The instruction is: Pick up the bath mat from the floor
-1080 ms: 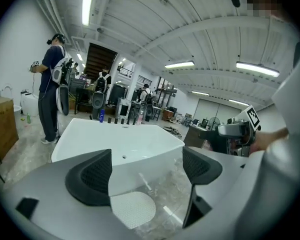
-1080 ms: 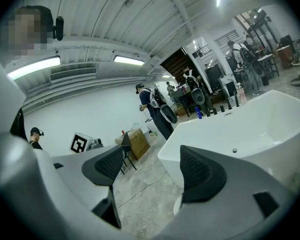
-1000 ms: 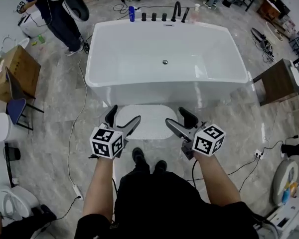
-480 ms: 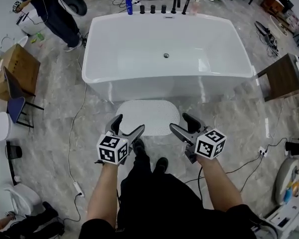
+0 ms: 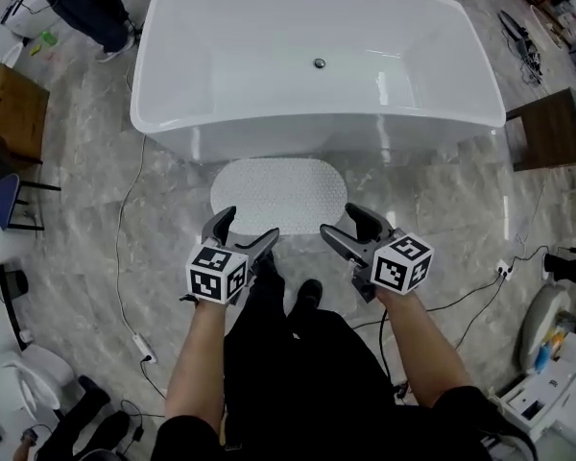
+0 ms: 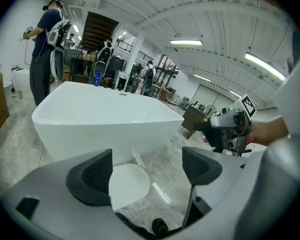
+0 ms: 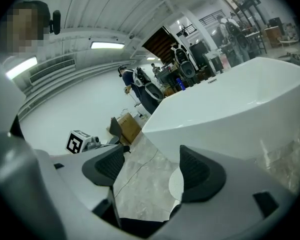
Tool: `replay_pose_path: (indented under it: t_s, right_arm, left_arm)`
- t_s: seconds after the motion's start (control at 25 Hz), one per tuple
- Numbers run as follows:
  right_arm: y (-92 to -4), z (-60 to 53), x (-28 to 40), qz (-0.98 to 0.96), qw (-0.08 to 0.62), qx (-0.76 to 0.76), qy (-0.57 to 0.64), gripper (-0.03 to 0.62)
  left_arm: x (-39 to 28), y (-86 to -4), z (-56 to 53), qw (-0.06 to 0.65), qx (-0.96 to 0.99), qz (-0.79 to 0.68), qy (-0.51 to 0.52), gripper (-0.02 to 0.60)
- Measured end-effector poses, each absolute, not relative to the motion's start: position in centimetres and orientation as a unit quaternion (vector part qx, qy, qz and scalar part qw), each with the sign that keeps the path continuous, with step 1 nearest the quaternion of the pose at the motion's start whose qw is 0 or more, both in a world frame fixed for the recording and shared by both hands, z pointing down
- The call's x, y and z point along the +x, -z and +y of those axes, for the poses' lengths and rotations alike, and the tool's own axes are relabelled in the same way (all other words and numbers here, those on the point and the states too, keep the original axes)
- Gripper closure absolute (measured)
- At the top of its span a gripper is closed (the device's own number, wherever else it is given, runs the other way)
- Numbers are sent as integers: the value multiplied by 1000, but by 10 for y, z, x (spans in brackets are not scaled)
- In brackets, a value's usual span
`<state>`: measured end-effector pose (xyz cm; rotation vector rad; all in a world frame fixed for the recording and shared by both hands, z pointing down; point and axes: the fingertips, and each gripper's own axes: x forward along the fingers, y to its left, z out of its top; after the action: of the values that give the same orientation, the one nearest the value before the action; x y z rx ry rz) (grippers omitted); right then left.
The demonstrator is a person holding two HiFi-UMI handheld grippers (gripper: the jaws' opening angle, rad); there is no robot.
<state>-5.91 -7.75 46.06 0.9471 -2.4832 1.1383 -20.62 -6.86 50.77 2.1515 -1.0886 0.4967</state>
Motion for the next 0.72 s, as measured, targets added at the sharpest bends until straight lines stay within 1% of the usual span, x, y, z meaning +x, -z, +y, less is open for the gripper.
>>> replay_pose_path:
  t_s: [0.2, 0.44, 0.72]
  right_arm:
    - [-491, -90, -75, -837, 146, 333, -409, 244]
    - [-527, -98, -81, -825, 154, 346, -420, 244]
    - [-591, -89, -94, -833, 161, 318, -423, 244]
  left_arm:
    - [-222, -542, -77, 380, 814, -401, -178, 129]
    - [-243, -590, -82, 384, 799, -412, -213, 129]
    - [-248, -643, -80, 395, 782, -430, -221, 129]
